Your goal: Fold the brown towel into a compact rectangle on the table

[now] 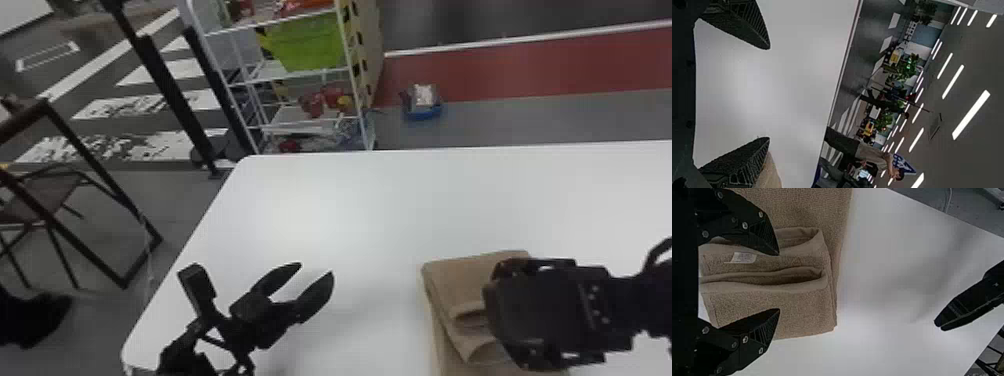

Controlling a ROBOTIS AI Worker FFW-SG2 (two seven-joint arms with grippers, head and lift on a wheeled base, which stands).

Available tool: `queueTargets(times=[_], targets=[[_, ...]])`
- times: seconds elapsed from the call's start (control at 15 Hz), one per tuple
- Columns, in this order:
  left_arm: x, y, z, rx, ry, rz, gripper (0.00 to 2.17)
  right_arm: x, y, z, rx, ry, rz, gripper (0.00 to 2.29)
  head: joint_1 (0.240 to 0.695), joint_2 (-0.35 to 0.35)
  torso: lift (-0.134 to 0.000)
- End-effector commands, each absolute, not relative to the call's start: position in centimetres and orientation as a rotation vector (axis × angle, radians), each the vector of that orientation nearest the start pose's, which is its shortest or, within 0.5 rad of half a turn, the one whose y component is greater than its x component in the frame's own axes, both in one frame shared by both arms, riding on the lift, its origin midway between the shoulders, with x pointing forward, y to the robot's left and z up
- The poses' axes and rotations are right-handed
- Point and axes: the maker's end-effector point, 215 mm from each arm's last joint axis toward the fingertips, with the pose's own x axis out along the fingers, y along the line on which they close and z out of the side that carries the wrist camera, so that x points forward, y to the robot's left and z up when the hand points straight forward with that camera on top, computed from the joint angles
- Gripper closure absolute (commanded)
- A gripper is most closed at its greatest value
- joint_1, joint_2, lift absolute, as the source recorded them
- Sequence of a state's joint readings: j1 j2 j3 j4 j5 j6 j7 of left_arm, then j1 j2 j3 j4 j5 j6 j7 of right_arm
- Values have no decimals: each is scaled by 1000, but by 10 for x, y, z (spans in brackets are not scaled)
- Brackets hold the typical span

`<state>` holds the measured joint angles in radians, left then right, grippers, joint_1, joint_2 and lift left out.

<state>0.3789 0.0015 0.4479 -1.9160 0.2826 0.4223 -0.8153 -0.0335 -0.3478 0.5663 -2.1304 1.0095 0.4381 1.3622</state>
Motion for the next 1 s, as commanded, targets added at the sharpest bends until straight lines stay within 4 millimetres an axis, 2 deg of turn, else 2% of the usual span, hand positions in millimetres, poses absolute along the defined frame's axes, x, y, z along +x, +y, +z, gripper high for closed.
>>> queueTargets(times=[0.0, 0.47, 0.53, 0.6, 0.73, 0.8, 0.93], targets=[[417, 288, -410, -346, 277, -415, 53, 388, -40, -397, -1252, 495, 1267, 235, 695, 343, -134], [416, 288, -411, -348, 277, -417, 53, 397, -42, -431, -1321, 568, 1276, 286, 695, 334, -134], [416, 289, -411, -348, 278, -415, 53, 399, -40, -432, -1323, 566, 1280, 373, 695, 334, -134], [416, 289, -411, -346, 276, -415, 53, 400, -35, -429, -1314, 558, 1284, 576, 695, 333, -134], [416, 289, -412, -347, 277, -413, 53, 405, -31, -417, -1291, 533, 1280, 1204, 695, 336, -134], [416, 289, -413, -349, 280, -413, 53, 406, -29, -411, -1275, 517, 1282, 1426, 695, 340, -134], [418, 289, -412, -349, 276, -413, 53, 411, -26, -399, -1241, 497, 1274, 1426, 695, 346, -134]])
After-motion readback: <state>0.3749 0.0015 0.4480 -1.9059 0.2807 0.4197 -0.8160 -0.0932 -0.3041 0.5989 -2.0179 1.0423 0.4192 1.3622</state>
